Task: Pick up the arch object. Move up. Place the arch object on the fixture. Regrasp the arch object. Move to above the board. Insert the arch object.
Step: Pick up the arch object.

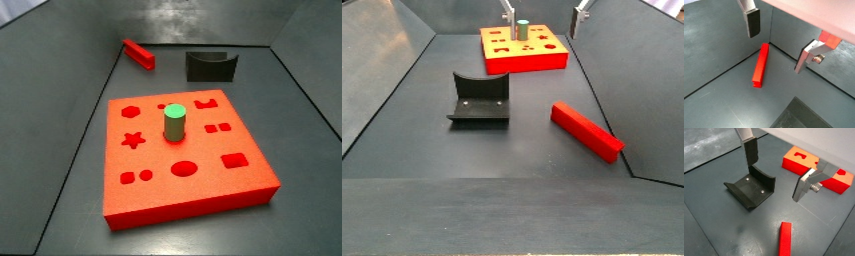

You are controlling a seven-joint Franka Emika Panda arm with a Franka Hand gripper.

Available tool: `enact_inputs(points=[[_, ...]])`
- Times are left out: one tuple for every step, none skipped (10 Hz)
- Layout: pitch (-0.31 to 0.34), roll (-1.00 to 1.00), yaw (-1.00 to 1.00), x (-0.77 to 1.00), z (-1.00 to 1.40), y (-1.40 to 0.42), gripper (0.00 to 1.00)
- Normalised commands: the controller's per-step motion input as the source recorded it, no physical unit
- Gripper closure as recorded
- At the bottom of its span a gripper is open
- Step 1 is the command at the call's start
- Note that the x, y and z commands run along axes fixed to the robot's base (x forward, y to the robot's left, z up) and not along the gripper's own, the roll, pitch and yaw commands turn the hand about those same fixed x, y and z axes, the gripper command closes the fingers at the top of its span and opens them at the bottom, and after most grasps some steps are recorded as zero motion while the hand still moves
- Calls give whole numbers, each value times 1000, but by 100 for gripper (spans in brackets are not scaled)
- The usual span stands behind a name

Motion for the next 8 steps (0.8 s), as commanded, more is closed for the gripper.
enact_inputs(points=[[0,0,0,-71,-14,14,0],[-163,29,6,-437,-214,-37,0],[-130,9,1000,-126,-743,83,0],[-69,0,1000,-111,-757,0,0],[-51,0,1000,-94,-777,0,0],[-49,-4,929,0,-1000,206,0],[-20,0,826,6,-1000,306,0],[-149,63,691,-260,-1000,306,0]])
